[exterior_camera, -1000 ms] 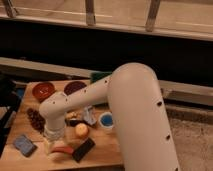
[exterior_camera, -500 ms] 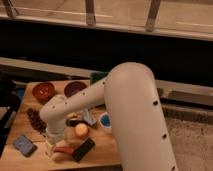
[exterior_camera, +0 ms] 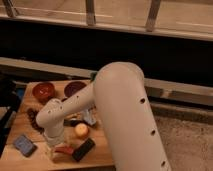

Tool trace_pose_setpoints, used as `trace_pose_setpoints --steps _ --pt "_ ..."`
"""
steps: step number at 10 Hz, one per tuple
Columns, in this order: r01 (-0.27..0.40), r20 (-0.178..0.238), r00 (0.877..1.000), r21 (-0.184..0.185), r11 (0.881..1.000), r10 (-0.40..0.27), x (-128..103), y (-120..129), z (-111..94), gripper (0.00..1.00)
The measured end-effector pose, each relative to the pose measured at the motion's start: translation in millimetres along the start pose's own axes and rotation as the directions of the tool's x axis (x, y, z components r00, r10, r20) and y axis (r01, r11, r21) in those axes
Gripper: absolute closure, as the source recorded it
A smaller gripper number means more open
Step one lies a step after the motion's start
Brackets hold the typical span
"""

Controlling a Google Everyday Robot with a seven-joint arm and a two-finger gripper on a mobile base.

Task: Place pepper in purple bowl

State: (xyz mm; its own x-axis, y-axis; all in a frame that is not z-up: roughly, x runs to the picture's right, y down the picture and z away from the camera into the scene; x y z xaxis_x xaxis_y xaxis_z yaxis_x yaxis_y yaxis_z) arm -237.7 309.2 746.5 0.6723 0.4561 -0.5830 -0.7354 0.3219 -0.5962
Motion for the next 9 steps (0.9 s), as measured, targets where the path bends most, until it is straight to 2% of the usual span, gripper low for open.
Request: trace_pose_setpoints --steps 1,5,6,8,9 --pt "-0.002 -0.003 1.000 0.000 1.000 0.002 0 -1 1 0.49" --pt "0.000 -0.003 1.000 -0.001 1.000 0.000 0 -1 -1 0.91" --pt "0.002 -0.014 1.000 0.003 1.000 -0.001 -2 -1 1 0.98" --pt "0.011 -0.017 1.000 0.003 1.000 -0.011 -8 7 4 1.00" --pt "0.006 -0.006 1.000 0.005 1.000 -0.006 -8 3 -1 1.00"
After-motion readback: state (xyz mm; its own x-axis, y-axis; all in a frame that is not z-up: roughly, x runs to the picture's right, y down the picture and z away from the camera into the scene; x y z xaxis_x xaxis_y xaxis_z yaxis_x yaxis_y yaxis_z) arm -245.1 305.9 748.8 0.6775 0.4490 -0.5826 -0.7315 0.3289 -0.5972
